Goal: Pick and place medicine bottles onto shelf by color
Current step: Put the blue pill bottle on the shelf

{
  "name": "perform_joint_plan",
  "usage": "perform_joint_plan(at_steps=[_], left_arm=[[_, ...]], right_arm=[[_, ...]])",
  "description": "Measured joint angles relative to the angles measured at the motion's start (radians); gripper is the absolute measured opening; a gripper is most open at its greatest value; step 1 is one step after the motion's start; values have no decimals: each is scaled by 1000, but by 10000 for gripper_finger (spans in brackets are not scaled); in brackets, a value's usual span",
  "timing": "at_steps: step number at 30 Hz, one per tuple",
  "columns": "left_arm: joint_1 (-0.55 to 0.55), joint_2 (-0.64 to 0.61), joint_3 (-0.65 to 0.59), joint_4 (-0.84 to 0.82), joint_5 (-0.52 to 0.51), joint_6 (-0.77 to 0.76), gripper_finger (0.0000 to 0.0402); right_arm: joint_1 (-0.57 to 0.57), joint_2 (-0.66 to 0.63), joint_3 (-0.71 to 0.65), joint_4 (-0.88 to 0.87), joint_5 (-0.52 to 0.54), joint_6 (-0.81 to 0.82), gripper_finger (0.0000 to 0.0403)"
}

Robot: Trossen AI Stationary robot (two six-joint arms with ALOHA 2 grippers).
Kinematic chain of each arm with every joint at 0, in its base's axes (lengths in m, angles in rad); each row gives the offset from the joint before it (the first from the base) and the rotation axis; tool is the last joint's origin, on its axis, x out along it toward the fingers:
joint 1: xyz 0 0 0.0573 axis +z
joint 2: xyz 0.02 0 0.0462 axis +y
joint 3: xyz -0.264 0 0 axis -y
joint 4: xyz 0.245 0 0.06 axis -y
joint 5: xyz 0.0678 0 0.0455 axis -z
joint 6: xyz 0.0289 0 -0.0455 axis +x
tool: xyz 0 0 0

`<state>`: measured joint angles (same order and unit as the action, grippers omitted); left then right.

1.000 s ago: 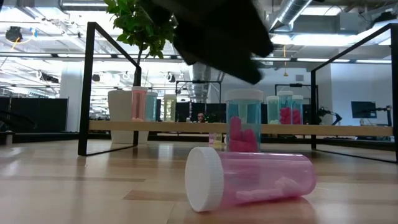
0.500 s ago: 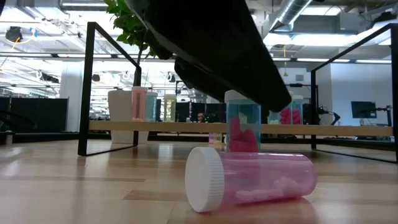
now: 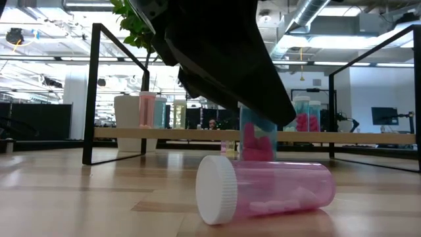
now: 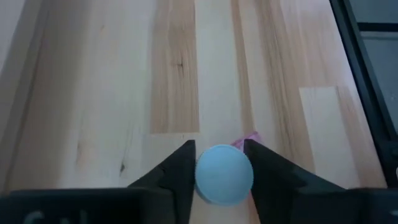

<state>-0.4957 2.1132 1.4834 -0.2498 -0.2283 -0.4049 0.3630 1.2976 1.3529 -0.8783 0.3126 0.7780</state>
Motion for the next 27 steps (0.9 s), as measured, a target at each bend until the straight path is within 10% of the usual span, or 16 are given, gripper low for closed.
perform_joint_plan(at_steps=[27], left_arm=[[143,-222,0,-323,-61,-179,100]], right_arm=[[0,0,0,0,0,0,154]])
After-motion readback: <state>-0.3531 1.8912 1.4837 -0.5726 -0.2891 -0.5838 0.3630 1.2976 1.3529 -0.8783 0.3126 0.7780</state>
